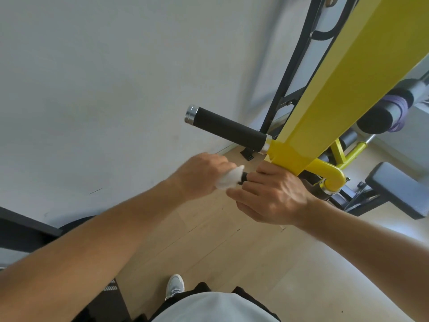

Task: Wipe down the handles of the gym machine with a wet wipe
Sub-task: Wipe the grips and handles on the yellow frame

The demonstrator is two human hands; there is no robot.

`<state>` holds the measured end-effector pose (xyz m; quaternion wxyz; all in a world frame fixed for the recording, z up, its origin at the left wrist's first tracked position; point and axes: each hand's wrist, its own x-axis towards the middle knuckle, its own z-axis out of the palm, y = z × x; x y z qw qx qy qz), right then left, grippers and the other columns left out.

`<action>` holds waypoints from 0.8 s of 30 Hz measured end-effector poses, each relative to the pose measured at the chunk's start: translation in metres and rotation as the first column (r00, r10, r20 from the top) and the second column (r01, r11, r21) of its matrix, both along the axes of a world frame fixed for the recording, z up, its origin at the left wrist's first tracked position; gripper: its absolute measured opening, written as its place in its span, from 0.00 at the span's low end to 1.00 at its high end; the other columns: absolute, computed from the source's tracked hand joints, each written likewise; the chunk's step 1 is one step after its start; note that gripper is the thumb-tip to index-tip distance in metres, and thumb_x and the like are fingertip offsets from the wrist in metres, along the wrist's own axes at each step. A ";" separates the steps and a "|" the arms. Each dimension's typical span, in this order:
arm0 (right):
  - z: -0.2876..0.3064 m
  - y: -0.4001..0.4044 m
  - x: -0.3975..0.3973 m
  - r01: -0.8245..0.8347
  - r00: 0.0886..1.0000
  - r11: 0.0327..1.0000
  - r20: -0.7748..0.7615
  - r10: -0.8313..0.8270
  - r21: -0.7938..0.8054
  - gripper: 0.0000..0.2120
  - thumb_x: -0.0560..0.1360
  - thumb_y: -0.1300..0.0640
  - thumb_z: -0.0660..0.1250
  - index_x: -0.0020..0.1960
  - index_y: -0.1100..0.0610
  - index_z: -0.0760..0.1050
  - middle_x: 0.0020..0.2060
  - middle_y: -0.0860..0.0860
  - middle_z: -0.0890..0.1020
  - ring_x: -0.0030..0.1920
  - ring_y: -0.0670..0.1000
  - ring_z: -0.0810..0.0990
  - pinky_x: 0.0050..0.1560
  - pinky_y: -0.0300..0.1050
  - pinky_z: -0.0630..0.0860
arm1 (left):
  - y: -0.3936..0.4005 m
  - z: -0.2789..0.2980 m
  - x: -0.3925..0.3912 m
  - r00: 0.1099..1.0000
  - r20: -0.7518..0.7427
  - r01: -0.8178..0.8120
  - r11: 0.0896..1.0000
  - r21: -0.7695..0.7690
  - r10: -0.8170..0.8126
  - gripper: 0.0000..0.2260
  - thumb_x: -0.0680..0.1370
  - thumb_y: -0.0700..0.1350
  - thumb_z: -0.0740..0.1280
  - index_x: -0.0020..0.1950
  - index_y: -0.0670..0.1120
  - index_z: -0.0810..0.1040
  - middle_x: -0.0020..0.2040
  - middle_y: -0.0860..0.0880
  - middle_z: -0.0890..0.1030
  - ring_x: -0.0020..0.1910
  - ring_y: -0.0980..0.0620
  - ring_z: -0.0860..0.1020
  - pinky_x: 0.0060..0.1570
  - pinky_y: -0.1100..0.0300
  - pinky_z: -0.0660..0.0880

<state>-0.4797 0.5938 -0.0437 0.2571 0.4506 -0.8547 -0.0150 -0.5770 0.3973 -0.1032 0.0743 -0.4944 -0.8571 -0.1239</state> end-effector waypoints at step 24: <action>0.102 -0.044 0.015 -0.129 0.983 0.901 -0.176 0.060 -0.414 0.06 0.72 0.69 0.69 0.42 0.65 0.85 0.37 0.58 0.84 0.34 0.60 0.79 0.35 0.53 0.76 | -0.042 0.145 0.028 0.997 0.073 0.021 0.974 0.226 -0.038 0.12 0.78 0.41 0.67 0.60 0.51 0.81 0.52 0.57 0.83 0.50 0.55 0.79 0.53 0.50 0.75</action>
